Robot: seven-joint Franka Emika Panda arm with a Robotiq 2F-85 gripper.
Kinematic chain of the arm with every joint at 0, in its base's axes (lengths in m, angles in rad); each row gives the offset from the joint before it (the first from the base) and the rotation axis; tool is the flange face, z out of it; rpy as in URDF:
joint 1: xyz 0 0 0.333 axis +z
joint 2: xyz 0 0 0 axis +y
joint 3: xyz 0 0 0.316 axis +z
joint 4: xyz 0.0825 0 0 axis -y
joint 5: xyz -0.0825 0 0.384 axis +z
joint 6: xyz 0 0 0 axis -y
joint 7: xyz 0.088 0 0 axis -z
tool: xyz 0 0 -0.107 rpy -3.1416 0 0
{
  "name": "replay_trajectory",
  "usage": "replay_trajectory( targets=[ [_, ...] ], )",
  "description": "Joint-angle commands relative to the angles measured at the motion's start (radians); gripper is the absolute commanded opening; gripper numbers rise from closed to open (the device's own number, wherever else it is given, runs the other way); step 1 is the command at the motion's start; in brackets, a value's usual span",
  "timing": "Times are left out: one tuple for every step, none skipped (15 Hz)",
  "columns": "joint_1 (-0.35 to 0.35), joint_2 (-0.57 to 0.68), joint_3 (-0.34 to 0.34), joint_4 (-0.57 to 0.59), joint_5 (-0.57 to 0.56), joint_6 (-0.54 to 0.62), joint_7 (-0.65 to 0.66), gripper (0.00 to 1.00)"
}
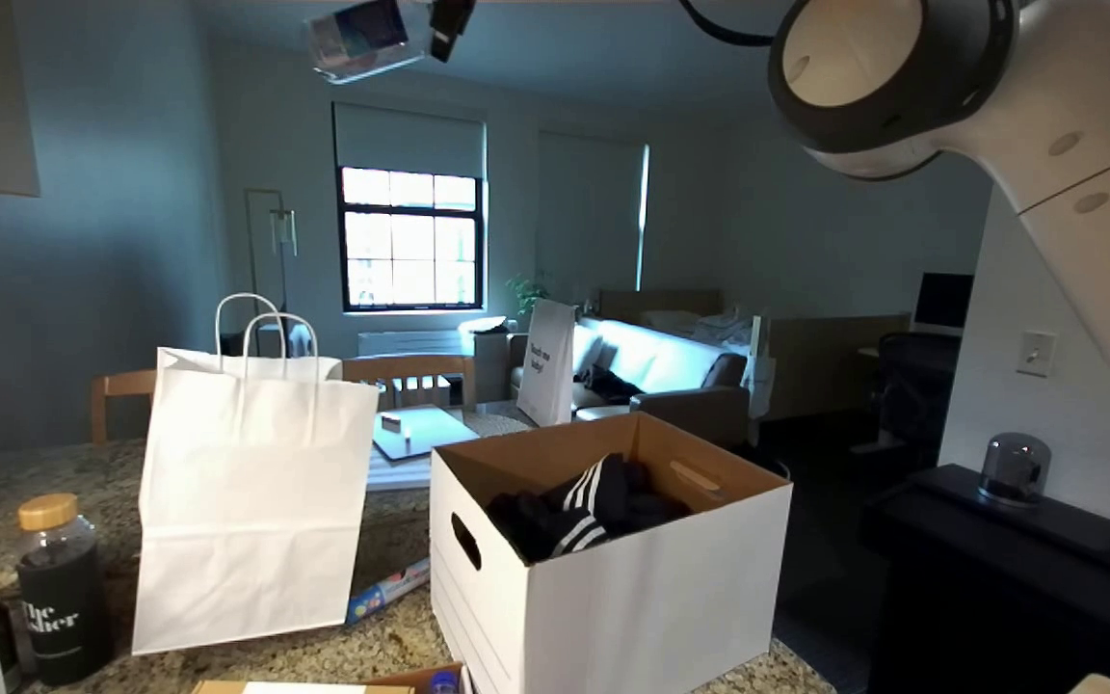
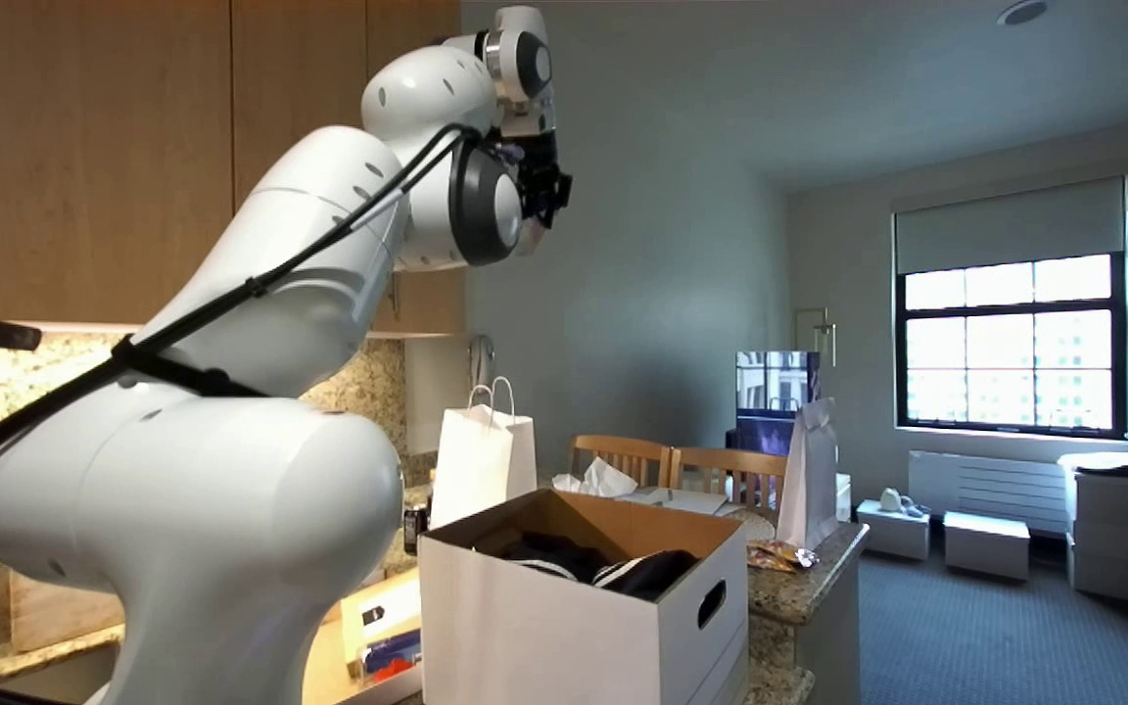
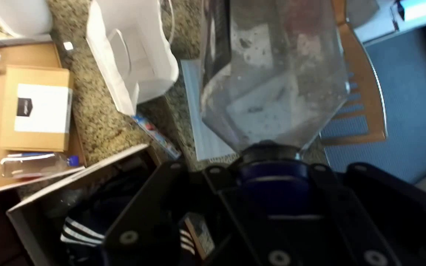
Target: Put the water bottles into the box
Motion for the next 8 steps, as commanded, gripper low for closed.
replay_trajectory(
  targets=[
    [-0.021,-0.064,-0.066,-0.035,-0.097,-0.133,0.02,0.06],
    [-0.021,-0.071,-0.085,-0.034,-0.126,-0.183,0.021,0.06],
    [-0.018,-0.08,-0.103,-0.031,-0.159,-0.241,0.016,0.06],
    [-0.01,-0.084,-0.118,-0.03,-0.191,-0.299,0.009,0.06],
    [-0.001,-0.088,-0.131,-0.028,-0.225,-0.357,0.003,0.06],
    [0.007,-0.091,-0.143,-0.026,-0.257,-0.418,-0.005,0.06],
    [0.014,-0.095,-0.151,-0.026,-0.284,-0.487,-0.012,0.06],
    [0.022,-0.098,-0.158,-0.026,-0.308,-0.553,-0.017,0.06]
  ],
)
